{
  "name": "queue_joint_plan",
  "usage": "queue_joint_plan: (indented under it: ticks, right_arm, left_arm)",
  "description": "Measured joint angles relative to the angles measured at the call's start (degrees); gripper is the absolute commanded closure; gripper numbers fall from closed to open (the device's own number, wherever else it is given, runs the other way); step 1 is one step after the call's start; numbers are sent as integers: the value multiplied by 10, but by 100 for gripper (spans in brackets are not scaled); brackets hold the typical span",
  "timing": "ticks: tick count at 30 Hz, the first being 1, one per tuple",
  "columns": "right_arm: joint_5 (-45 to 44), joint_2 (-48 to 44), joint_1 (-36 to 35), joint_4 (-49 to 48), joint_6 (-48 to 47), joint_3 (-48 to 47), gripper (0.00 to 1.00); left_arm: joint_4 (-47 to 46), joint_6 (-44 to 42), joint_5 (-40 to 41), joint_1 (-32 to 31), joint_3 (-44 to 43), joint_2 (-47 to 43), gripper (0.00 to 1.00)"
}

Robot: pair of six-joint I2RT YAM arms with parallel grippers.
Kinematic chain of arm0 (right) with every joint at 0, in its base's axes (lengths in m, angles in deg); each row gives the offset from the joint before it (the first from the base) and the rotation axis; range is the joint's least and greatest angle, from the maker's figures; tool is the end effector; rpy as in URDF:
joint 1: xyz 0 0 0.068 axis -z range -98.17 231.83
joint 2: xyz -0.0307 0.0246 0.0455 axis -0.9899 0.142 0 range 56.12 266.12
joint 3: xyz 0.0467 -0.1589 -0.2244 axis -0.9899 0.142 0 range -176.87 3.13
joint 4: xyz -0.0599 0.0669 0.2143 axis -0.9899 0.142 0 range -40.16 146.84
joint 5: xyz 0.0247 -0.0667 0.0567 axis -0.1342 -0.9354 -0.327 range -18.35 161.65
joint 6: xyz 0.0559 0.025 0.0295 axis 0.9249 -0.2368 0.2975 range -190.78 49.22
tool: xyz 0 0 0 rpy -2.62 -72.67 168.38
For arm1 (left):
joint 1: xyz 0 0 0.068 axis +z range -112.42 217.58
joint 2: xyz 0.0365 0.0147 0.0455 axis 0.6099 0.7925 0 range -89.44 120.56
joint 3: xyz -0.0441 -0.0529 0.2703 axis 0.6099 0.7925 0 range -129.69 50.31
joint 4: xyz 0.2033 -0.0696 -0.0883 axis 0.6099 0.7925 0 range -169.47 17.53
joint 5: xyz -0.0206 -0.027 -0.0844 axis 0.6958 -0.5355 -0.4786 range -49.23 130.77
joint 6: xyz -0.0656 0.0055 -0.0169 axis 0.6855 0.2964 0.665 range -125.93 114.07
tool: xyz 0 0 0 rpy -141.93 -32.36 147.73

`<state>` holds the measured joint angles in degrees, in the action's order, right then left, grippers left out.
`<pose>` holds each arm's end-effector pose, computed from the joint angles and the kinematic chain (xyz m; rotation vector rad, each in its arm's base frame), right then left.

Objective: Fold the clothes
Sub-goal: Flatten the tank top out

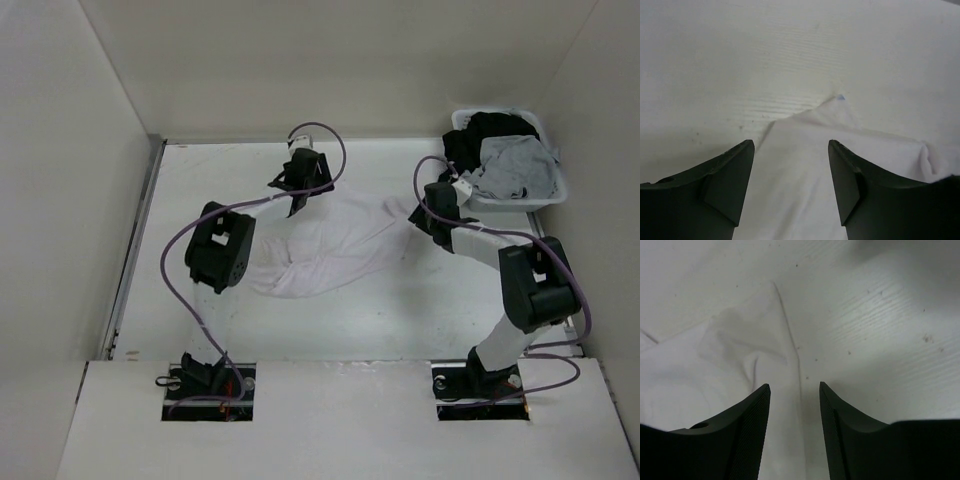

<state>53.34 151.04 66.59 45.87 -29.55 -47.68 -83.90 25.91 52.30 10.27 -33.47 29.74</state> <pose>0.3273 0.0714 0.1960 0.6637 2.1342 0.1739 0.4225 -0.2060 0.2091 -0.2050 2.1157 -0.4066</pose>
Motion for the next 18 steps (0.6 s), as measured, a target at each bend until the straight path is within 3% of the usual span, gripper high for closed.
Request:
queue_joint_plan:
  ticks: [4, 8, 12, 18]
  right_arm:
    - [18, 24, 19, 15, -5, -36, 52]
    - [44, 47, 28, 40, -5, -77, 54]
    - [81, 90, 38, 79, -10, -143, 60]
    - [120, 149, 53, 145, -14, -228, 52]
  left_arm:
    - [47, -15, -35, 28, -119, 118, 40]
    - [78, -30, -51, 44, -195, 161, 40]
    - [97, -36, -62, 44, -224, 179, 46]
    - [99, -36, -97, 40, -229, 183, 54]
